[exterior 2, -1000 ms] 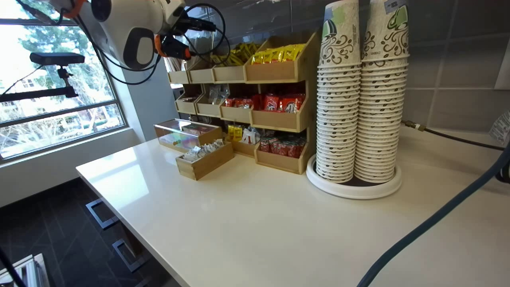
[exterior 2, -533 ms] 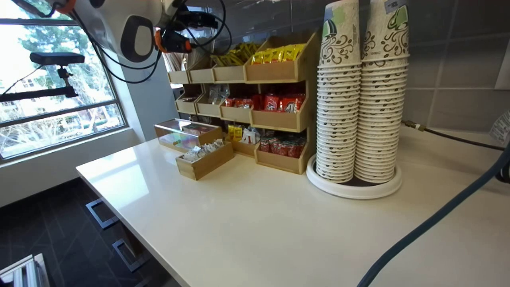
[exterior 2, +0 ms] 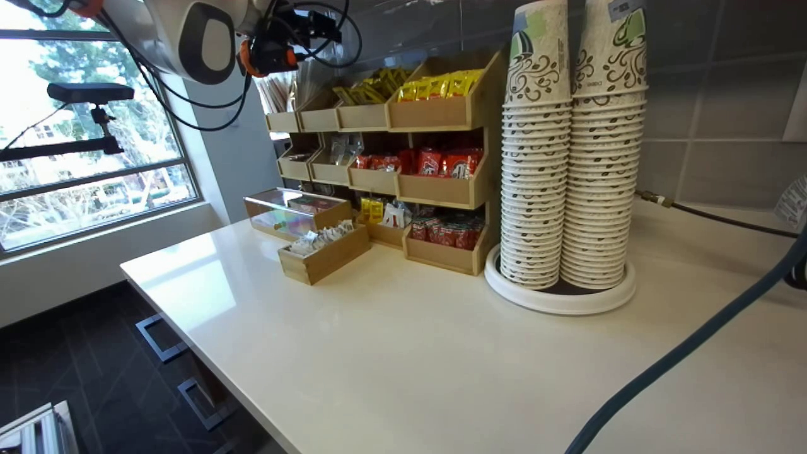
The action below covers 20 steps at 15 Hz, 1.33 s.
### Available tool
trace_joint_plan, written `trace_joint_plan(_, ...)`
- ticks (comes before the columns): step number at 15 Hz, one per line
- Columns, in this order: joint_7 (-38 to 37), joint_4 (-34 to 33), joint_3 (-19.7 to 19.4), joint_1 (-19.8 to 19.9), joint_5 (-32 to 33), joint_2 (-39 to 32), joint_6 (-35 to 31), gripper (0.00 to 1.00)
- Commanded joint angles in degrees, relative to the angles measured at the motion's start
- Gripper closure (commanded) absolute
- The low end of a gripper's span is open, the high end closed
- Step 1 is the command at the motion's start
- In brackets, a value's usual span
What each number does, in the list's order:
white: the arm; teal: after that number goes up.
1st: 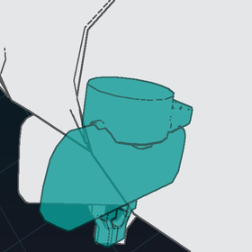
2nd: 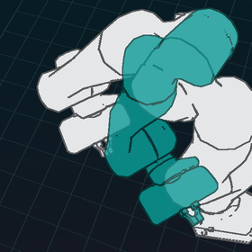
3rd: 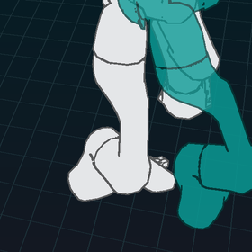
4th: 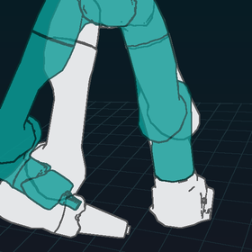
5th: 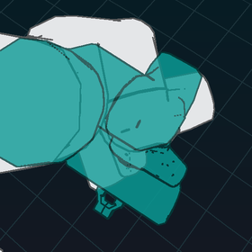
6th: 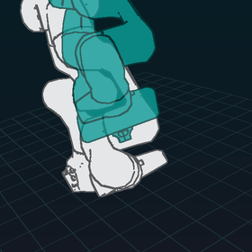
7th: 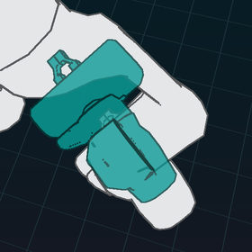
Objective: Move the brown chopstick closer to the other sticks
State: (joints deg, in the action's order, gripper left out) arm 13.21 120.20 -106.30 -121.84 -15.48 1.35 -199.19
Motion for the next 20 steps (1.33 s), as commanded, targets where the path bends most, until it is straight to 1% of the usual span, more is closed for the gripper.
trace_joint_plan(1,-3.9,0.4,7.5,12.0,4.1,-7.9,5.6,0.0)
trace_joint_plan(2,0.2,-0.2,-0.5,3.5,1.2,-8.3,6.2,0.0)
trace_joint_plan(3,0.3,-0.4,0.0,4.6,1.5,-9.1,7.1,0.0)
trace_joint_plan(6,1.1,-0.6,-3.9,1.4,1.4,-10.9,10.7,0.0)
trace_joint_plan(7,1.5,-0.8,-6.1,-0.8,1.2,-11.3,13.2,0.0)
trace_joint_plan(9,3.1,-1.3,-11.3,-6.5,0.1,-11.8,19.0,0.0)
trace_joint_plan(11,6.7,-1.7,-18.0,-14.3,-2.8,-12.0,24.5,0.0)
trace_joint_plan(14,16.2,-0.3,-28.4,-25.0,-12.4,-15.6,31.5,0.0)
trace_joint_plan(15,20.9,-1.0,-23.2,-19.5,-18.0,-17.2,34.1,0.0)
trace_joint_plan(16,25.0,0.1,-25.2,-20.7,-21.9,-19.2,35.9,0.0)
trace_joint_plan(18,33.3,1.2,-26.6,-20.0,-30.7,-23.7,42.0,0.0)
trace_joint_plan(20,41.2,3.9,-29.7,-19.7,-38.9,-29.5,48.7,0.0)
